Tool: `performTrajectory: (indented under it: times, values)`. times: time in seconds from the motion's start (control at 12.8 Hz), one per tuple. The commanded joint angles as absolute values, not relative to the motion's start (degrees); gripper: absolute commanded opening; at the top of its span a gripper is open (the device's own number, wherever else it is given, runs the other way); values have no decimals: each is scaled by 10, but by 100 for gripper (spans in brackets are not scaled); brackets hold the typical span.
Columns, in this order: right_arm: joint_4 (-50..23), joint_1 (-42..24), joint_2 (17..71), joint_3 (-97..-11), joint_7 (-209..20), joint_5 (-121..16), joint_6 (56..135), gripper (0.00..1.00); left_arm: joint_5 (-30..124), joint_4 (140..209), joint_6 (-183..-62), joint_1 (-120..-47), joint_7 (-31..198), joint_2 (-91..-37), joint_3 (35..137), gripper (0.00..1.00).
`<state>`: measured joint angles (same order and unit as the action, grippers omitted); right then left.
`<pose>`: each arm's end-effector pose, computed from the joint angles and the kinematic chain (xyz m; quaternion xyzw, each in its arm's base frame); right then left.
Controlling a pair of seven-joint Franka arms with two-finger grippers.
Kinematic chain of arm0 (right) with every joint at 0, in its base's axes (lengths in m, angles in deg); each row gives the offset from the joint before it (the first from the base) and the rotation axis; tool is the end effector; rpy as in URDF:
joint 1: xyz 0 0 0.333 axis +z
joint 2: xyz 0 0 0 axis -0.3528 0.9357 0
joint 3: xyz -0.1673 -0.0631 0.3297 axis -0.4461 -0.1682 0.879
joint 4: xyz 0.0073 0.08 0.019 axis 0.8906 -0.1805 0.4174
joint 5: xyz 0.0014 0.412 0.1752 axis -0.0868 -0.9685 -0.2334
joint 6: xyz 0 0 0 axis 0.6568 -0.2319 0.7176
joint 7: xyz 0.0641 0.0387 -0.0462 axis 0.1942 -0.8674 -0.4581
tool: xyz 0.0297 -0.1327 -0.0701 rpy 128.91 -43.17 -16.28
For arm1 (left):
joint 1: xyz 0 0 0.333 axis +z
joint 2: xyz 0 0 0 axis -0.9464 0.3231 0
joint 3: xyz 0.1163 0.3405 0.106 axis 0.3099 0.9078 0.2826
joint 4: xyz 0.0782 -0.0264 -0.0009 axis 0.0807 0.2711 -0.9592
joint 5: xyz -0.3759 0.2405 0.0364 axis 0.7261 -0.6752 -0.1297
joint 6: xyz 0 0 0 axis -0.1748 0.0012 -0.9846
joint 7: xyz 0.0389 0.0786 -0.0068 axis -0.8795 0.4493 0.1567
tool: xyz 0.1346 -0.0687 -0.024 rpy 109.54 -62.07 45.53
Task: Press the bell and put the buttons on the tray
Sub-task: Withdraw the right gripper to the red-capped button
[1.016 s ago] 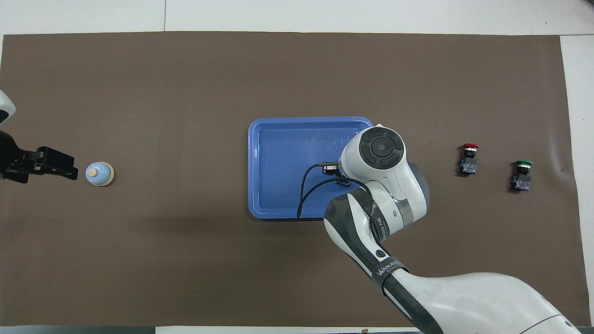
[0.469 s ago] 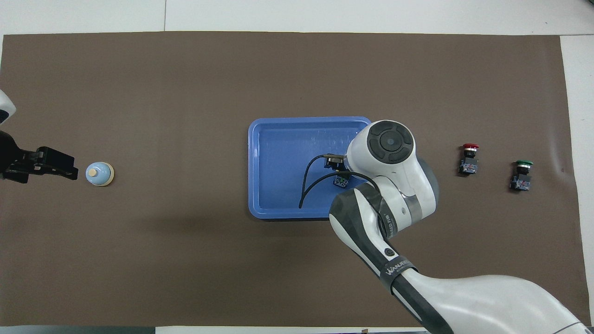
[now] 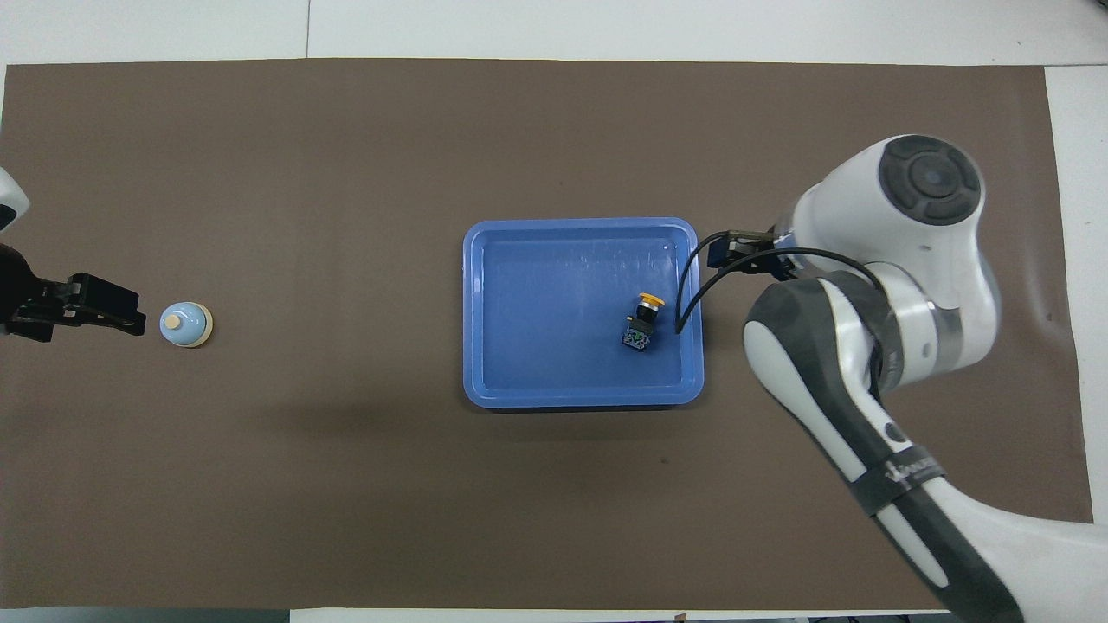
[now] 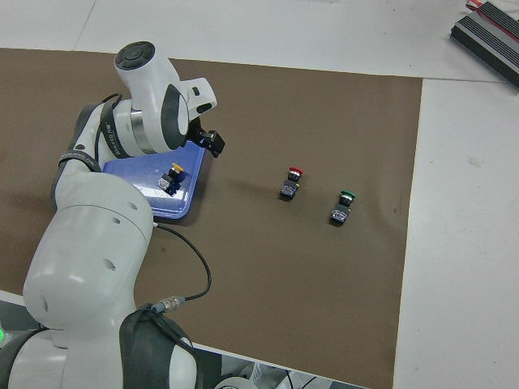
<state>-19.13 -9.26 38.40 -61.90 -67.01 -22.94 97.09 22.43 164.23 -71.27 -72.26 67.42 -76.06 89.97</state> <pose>0.6470 0.1228 0.3948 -0.9967 0.0806 0.0031 0.0044 0.5735 -0.0075 0.5748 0.9962 -0.0087 -0.0857 0.0086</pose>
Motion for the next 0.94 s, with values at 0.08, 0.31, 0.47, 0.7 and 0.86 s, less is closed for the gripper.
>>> performTrajectory:
  times: [0.08,0.31,0.47,0.7,0.86]
  values:
    - [-229,-199,376,-614,-814,-237,983,100,223,1643,-718,-724,679,-766,901,100]
    - [-300,-229,364,-615,-816,-237,1068,100,223,1643,-718,-724,679,-766,901,100]
    - [-331,-250,366,-614,-817,-237,1115,100,223,1643,-718,-724,679,-766,901,100]
    - [-368,-251,387,-614,-822,-237,1190,100,223,1643,-718,-723,679,-766,901,100]
    - [-370,-254,406,-614,-838,-237,1208,100,223,1643,-718,-723,679,-766,901,100]
